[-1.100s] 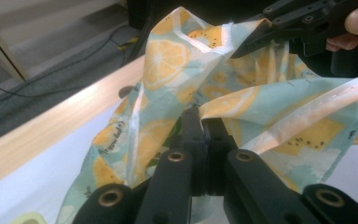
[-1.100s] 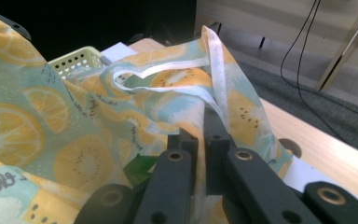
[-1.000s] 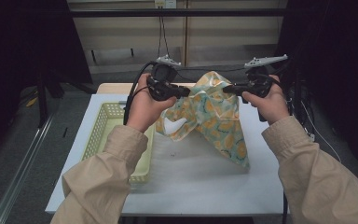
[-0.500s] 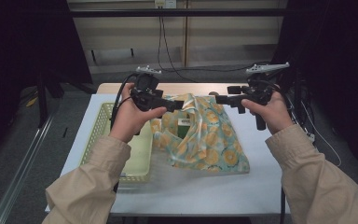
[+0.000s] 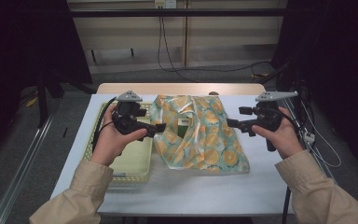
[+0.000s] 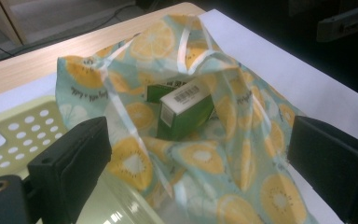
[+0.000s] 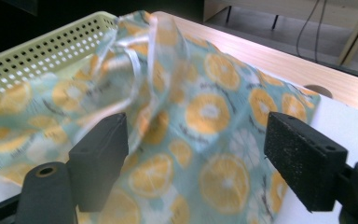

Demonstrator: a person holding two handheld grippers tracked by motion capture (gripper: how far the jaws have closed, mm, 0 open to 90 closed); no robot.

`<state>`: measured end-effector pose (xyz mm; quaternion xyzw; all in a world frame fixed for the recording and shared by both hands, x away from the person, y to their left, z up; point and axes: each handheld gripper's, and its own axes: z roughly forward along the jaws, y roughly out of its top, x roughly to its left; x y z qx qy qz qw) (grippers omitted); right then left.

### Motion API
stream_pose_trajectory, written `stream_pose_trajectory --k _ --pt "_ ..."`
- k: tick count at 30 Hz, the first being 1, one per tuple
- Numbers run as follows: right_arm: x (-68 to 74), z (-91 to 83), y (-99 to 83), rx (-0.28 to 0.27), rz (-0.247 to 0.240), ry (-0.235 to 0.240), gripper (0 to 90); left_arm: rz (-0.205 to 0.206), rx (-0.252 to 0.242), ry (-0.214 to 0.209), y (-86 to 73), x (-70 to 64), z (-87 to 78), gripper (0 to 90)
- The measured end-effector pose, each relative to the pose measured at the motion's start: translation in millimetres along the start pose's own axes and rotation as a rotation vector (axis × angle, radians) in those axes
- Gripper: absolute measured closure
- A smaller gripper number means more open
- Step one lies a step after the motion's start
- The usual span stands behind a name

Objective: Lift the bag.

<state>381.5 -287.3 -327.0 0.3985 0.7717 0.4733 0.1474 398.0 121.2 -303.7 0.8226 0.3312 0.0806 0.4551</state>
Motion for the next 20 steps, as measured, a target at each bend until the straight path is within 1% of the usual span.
stream_pose_trajectory --k 3,7,9,11,13,15,17,20 --pt "-1.4 -2.3 -16.0 -0.005 0.005 -0.003 21.8 -0.006 0.005 -0.001 -11.7 2.9 -1.3 5.8" --pt "0.6 -6.5 -38.3 0.012 -0.018 -0.024 21.6 0.014 0.004 0.01 -27.3 3.4 -3.5 6.6" --pt "2.1 -8.7 -49.9 0.009 -0.015 -0.021 21.6 0.016 0.01 0.019 -35.2 3.1 -4.2 6.7" --pt "4.4 -11.3 -61.6 0.013 -0.019 -0.029 21.6 0.017 0.007 0.024 -43.2 3.4 -4.9 6.7" --pt "6.6 -14.1 -74.0 0.016 -0.017 -0.027 21.5 0.015 0.008 0.026 -51.4 4.3 -6.2 7.1" --pt "8.1 -16.9 -85.2 0.018 -0.009 -0.03 21.4 0.02 0.012 0.046 -58.8 6.3 -7.7 7.1" --pt "10.0 -19.8 -98.6 0.019 -0.004 -0.035 21.4 0.008 0.003 0.049 -65.6 8.6 -9.1 7.0" --pt "13.6 -23.2 -114.0 0.013 0.007 -0.041 21.1 0.025 0.004 0.06 -74.2 10.2 -13.5 7.0"
